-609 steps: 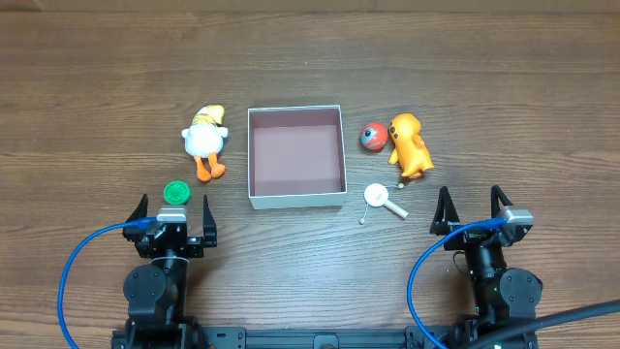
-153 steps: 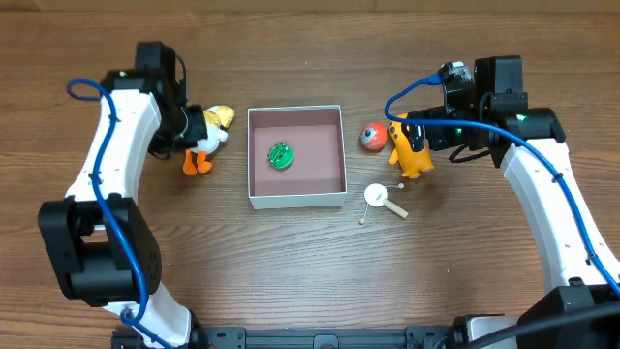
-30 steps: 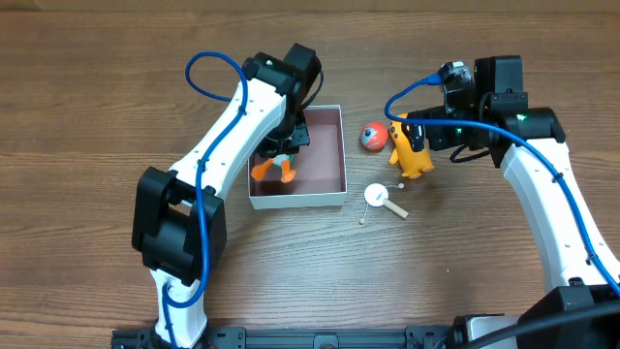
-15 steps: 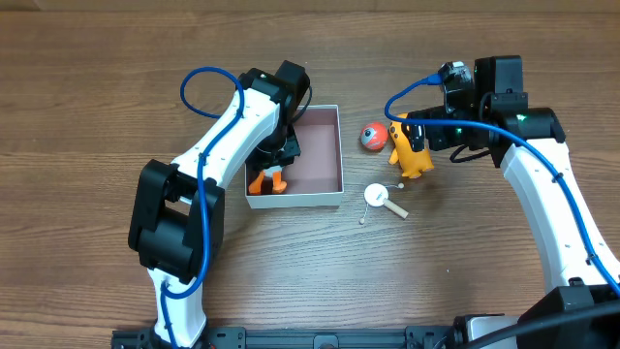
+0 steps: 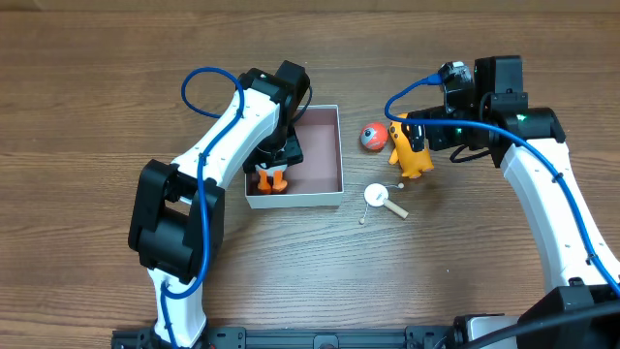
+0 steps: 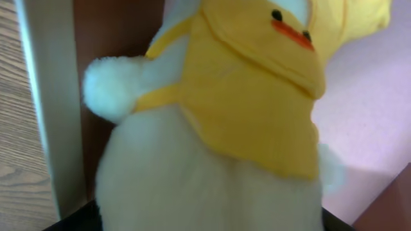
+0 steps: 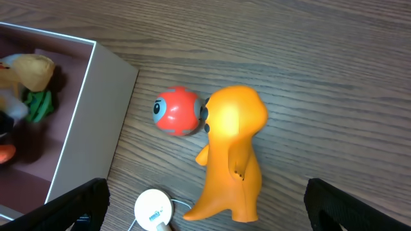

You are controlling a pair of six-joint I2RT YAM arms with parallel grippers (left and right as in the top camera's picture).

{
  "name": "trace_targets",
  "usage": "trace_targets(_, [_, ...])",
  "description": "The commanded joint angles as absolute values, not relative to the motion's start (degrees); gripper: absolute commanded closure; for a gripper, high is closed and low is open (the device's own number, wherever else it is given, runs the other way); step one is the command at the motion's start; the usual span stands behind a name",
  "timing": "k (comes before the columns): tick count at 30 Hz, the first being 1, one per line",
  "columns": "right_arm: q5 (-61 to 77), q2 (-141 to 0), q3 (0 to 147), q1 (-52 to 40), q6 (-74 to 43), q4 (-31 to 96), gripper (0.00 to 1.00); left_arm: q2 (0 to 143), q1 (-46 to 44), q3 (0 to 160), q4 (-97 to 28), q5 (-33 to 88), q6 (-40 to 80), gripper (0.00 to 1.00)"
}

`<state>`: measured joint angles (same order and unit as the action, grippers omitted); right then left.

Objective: Pack container

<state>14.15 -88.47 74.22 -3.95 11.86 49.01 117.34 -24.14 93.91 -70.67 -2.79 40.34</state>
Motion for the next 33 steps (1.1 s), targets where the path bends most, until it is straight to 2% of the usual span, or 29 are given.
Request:
trace_targets(1, [14.0,-88.7,75.0,-4.0,12.0,48.7,0.00,117.1,-23.6,97.2,-71.6,-0.5,39.2,0.29])
trace_targets(7, [14.0,-88.7,75.0,-4.0,12.0,48.7,0.00,117.1,-23.6,103.5,-75.9,-0.6,37.3,0.27])
trace_targets(16, [14.0,-88.7,75.0,-4.0,12.0,48.7,0.00,117.1,-23.6,103.8,-79.1,-3.1,37.3,0.23])
trace_targets(33, [14.0,-88.7,75.0,-4.0,12.0,48.7,0.00,113.2,-23.7,110.1,-76.9,-3.9,34.1,0.28])
